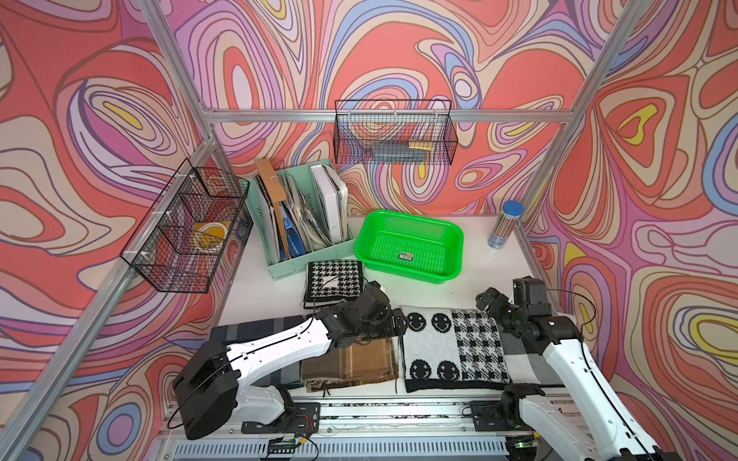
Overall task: Put the folded scarf in the basket
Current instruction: Pick up the scarf at the center of the board.
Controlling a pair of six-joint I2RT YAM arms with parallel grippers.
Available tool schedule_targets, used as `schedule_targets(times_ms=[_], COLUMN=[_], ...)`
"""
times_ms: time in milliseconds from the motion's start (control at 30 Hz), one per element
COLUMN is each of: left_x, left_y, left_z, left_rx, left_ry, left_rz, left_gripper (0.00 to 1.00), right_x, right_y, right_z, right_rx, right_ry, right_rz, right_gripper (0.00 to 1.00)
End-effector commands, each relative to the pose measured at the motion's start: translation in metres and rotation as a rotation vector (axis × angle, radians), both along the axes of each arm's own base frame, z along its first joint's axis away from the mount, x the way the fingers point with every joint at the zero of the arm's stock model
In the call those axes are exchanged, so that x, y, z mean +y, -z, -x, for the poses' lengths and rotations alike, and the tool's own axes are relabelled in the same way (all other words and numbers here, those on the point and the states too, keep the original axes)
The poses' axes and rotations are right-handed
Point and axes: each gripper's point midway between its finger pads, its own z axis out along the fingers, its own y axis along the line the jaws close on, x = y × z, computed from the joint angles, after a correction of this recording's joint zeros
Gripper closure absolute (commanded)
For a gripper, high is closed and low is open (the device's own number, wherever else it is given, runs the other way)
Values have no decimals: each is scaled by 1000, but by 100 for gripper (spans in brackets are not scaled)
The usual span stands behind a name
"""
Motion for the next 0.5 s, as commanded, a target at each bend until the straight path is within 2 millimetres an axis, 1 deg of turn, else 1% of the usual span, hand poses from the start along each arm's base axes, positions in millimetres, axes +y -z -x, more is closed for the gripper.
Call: schedule_targets(times_ms=[0, 133, 300, 467], left_x=[-18, -30, -28, -29], left_y=[1, 9, 31, 44], left_z=[-2, 1, 1, 2], left_rx=[25, 37, 76, 94], left_ry=[-10, 27, 9, 16], left_rz=[55, 27, -33, -57], left_gripper=[19, 19, 24, 25], right_x=[2, 3, 5, 6], right_y=[-1, 0, 0, 3], right_z=[1, 4, 8, 11], right_rx=[-25, -39, -47, -59], right_ry=[-3, 0, -1, -1], right_rz=[-19, -26, -47, -54], right_gripper=[2, 2, 2, 2])
